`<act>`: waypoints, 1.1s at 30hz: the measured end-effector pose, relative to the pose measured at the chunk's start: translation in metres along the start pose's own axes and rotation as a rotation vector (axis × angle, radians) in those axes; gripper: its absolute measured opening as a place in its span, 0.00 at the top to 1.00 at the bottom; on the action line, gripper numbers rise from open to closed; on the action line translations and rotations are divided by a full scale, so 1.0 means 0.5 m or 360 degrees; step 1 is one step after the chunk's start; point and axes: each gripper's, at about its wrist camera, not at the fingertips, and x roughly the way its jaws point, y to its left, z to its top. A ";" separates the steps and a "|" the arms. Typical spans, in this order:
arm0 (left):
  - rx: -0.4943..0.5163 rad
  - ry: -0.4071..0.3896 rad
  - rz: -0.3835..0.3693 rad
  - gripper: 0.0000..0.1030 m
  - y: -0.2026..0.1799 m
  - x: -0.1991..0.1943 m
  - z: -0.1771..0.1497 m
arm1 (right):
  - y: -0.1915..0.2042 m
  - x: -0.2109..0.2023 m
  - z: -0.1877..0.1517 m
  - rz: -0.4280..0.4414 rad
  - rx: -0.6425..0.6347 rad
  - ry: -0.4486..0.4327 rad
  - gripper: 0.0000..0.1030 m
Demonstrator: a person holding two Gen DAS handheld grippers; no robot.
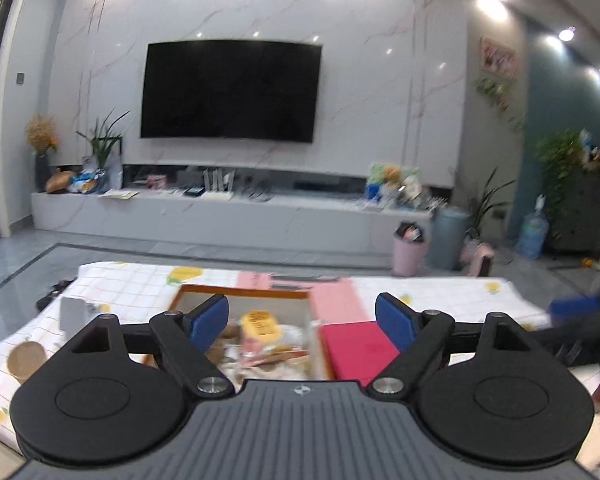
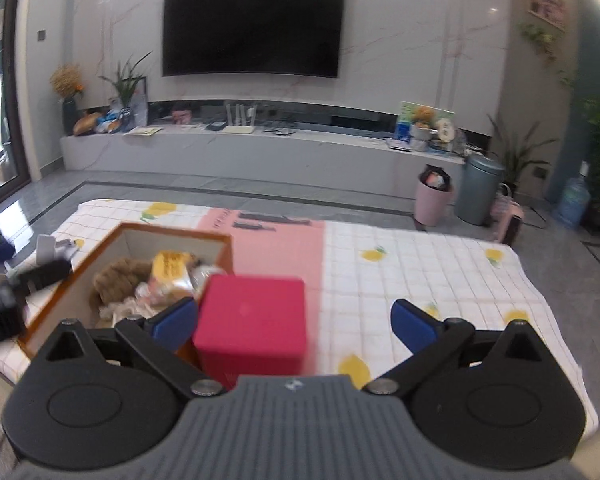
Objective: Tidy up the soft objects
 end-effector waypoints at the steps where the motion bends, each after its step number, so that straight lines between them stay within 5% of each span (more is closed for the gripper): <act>1: -0.0007 -0.0019 -0.0025 0.03 -0.010 -0.011 -0.006 | -0.007 -0.009 -0.024 0.0004 0.0029 -0.0009 0.03; 5: 0.0076 -0.0028 -0.0067 0.01 -0.062 -0.032 -0.044 | -0.013 -0.028 -0.099 0.0067 0.0077 -0.0061 0.03; 11: 0.0103 0.0046 0.0049 0.01 -0.100 -0.029 -0.109 | 0.007 -0.032 -0.158 0.0038 -0.0030 -0.0160 0.03; 18: 0.0120 0.0087 0.0146 0.01 -0.108 -0.010 -0.142 | 0.003 -0.020 -0.197 -0.0002 -0.0076 -0.0194 0.03; 33: 0.0154 0.0046 0.0159 0.01 -0.121 -0.015 -0.177 | -0.021 0.000 -0.221 -0.0010 -0.0005 -0.0110 0.03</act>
